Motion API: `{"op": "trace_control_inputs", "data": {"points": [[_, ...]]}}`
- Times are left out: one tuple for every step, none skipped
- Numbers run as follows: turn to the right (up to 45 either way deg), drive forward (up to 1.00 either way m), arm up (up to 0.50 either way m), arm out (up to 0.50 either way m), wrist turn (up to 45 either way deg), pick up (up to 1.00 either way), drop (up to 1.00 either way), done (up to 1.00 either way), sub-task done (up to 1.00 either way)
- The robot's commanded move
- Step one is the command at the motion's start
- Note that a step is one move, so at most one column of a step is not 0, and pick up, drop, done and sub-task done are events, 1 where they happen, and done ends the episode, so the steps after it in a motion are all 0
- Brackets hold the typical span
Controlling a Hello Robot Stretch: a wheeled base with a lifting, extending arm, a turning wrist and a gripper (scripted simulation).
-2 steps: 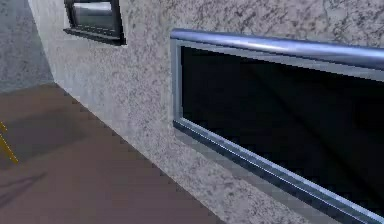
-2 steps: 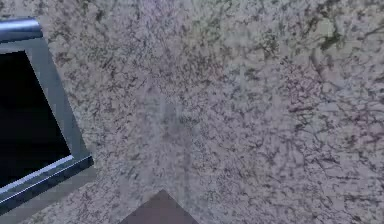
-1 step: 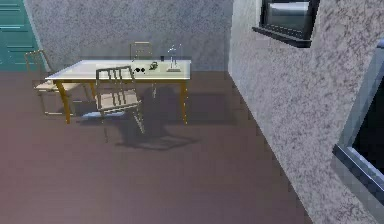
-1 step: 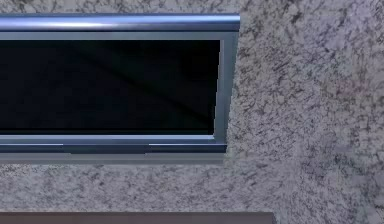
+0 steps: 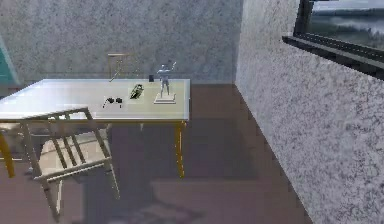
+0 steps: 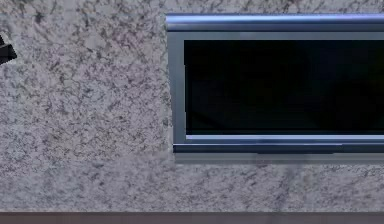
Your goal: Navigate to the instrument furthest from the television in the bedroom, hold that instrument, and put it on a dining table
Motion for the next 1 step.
{"op": "trace_control_inputs", "data": {"points": [[0.0,0.80,0.00,0.00,0.0,0.00,0.00,0.00,0.00]]}}
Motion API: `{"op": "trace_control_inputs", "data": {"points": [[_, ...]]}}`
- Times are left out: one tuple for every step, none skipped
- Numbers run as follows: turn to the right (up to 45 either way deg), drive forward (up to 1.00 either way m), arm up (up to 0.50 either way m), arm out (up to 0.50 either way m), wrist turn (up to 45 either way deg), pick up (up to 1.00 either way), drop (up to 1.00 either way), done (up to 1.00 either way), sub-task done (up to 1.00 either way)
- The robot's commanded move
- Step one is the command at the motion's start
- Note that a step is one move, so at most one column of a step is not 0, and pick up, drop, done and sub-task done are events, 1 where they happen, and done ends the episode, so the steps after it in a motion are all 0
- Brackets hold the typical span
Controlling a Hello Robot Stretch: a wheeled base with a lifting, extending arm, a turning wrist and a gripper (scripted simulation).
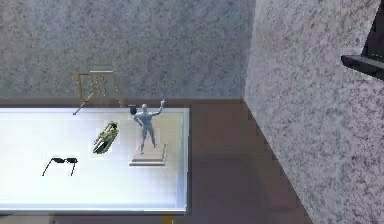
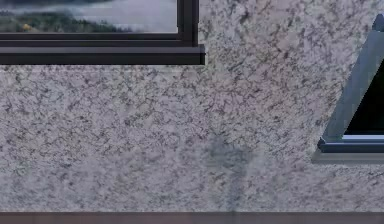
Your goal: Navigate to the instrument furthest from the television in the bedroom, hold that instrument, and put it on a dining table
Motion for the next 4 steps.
{"op": "trace_control_inputs", "data": {"points": [[-45.0,0.00,0.00,0.00,0.0,0.00,0.00,0.00,0.00],[-45.0,0.00,0.00,0.00,0.0,0.00,0.00,0.00,0.00],[-30.0,0.00,0.00,0.00,0.0,0.00,0.00,0.00,0.00],[0.0,0.55,0.00,0.00,0.0,0.00,0.00,0.00,0.00]]}}
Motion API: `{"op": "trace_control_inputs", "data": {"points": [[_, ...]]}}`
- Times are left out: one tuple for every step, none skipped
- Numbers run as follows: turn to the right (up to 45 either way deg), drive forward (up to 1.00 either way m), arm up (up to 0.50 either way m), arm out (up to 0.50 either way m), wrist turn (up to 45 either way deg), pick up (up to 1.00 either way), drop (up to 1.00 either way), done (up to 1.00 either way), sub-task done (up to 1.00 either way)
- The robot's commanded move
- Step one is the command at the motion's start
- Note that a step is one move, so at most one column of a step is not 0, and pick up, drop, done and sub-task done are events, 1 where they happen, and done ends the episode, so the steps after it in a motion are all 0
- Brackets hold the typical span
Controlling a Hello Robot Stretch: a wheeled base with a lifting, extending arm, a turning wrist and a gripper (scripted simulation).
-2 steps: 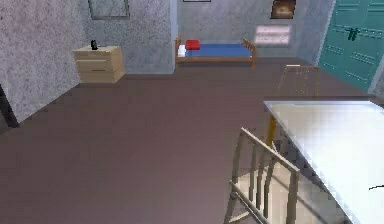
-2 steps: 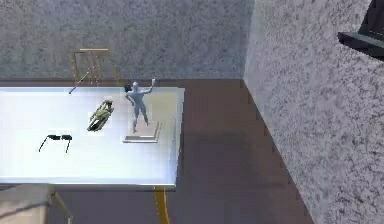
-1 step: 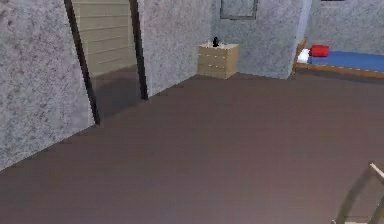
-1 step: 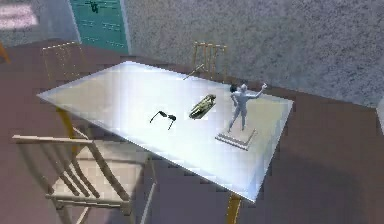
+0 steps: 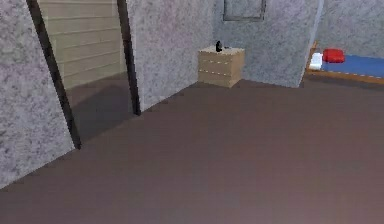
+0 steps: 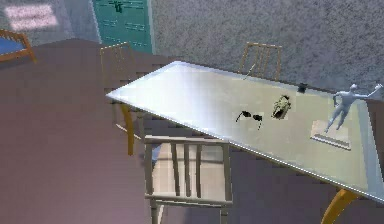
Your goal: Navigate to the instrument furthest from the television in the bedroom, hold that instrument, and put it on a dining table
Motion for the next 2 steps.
{"op": "trace_control_inputs", "data": {"points": [[6.0,0.00,0.00,0.00,0.0,0.00,0.00,0.00,0.00],[0.0,1.00,0.00,0.00,0.0,0.00,0.00,0.00,0.00]]}}
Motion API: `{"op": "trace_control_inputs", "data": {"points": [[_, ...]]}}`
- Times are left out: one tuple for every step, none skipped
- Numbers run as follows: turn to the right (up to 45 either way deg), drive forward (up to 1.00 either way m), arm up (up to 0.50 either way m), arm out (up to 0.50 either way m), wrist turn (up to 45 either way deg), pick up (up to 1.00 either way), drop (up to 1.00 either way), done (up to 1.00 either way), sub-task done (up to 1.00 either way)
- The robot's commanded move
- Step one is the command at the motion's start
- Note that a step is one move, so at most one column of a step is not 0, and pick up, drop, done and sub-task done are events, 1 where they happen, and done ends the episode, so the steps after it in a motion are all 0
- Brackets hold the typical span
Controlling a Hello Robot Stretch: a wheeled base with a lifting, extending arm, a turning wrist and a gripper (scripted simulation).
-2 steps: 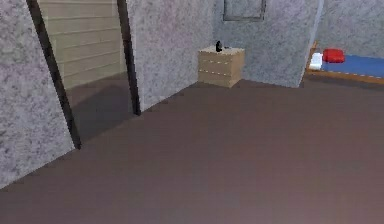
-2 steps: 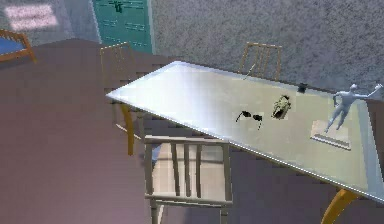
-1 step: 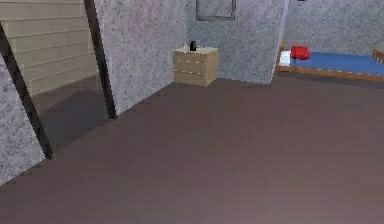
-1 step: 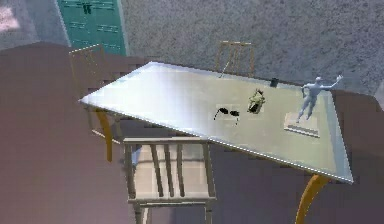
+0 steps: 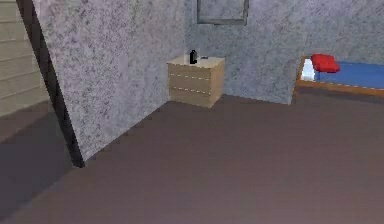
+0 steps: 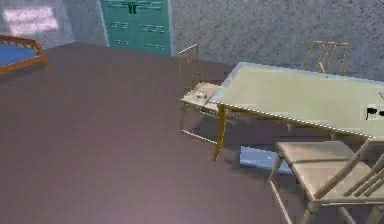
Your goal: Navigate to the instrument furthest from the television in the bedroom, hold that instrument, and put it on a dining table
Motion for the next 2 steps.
{"op": "trace_control_inputs", "data": {"points": [[0.0,1.00,0.00,0.00,0.0,0.00,0.00,0.00,0.00],[3.0,0.00,0.00,0.00,0.0,0.00,0.00,0.00,0.00]]}}
